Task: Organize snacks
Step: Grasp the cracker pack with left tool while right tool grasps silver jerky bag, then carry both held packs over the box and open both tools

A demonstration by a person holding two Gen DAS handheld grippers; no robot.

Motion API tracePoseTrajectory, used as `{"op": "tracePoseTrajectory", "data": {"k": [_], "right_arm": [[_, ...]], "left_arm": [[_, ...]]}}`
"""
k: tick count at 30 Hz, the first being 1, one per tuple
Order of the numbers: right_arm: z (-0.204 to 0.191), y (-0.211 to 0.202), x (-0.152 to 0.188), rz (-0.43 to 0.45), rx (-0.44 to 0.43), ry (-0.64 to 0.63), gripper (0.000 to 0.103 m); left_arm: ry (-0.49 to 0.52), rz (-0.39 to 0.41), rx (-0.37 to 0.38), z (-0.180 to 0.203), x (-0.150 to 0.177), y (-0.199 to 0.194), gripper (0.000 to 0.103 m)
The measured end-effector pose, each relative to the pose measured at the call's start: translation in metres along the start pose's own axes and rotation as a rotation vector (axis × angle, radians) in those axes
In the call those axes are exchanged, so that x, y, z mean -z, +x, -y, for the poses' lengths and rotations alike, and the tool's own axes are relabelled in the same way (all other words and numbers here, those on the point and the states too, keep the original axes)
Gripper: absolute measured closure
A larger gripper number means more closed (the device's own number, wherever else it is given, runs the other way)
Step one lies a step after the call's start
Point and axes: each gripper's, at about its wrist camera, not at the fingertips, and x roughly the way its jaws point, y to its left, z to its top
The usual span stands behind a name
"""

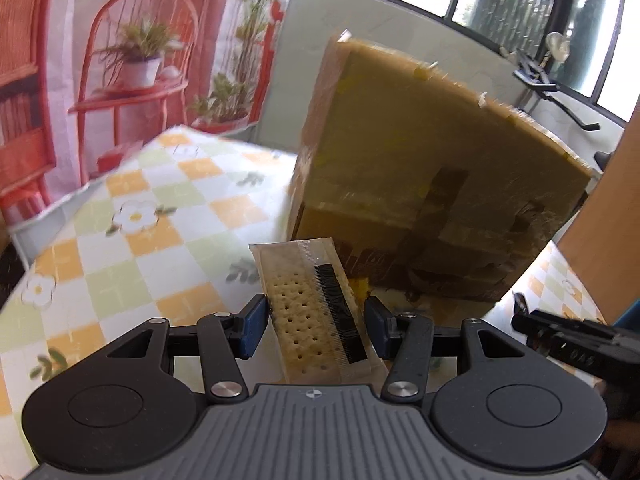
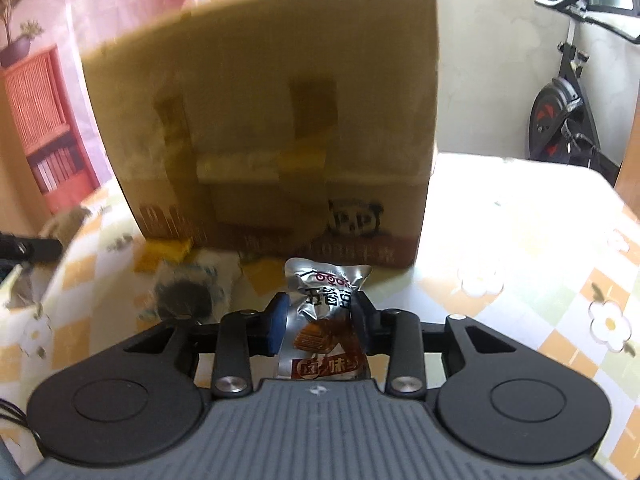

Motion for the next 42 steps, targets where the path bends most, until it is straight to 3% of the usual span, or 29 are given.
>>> {"op": "tracePoseTrajectory", "data": {"k": [11, 18, 26, 32, 34, 37, 39, 42], "right_arm": [[-0.013, -0.079, -0.073, 0.308, -0.088, -0.036, 0.066], [-0.016, -0.084, -0.127, 0.403, -0.102, -0.1, 0.066], [0.001, -0.027, -0.187, 0.382, -0.003, -0.109, 0.066], [0.023, 0.006, -0.192, 0.318, 0.03, -0.042, 0.066], [0.025, 0.01, -0.19, 0.302, 0.034, -0.048, 0.061], [0.026, 0.014, -0.188, 0.288, 0.047, -0.05, 0.056], [0.026, 0.01, -0.186, 0.293, 0.05, -0.04, 0.05], [0.025, -0.004, -0.179, 0.316, 0.018, -0.013, 0.05]], "left_arm": [[0.155, 0.225, 0.144, 0.04, -0.079, -0.043, 0.048], [0.215, 0.263, 0.161, 0.073, -0.13, -0.022, 0.048], [0.234, 0.202, 0.092, 0.097, -0.164, 0.038, 0.047], [0.287, 0.178, 0.078, 0.106, -0.169, 0.062, 0.047], [0.277, 0.164, 0.077, 0.102, -0.172, 0.068, 0.046], [0.263, 0.172, 0.065, 0.095, -0.17, 0.064, 0.033], [0.261, 0.179, 0.07, 0.092, -0.167, 0.056, 0.033], [0.258, 0.184, 0.085, 0.087, -0.164, 0.044, 0.033]]}}
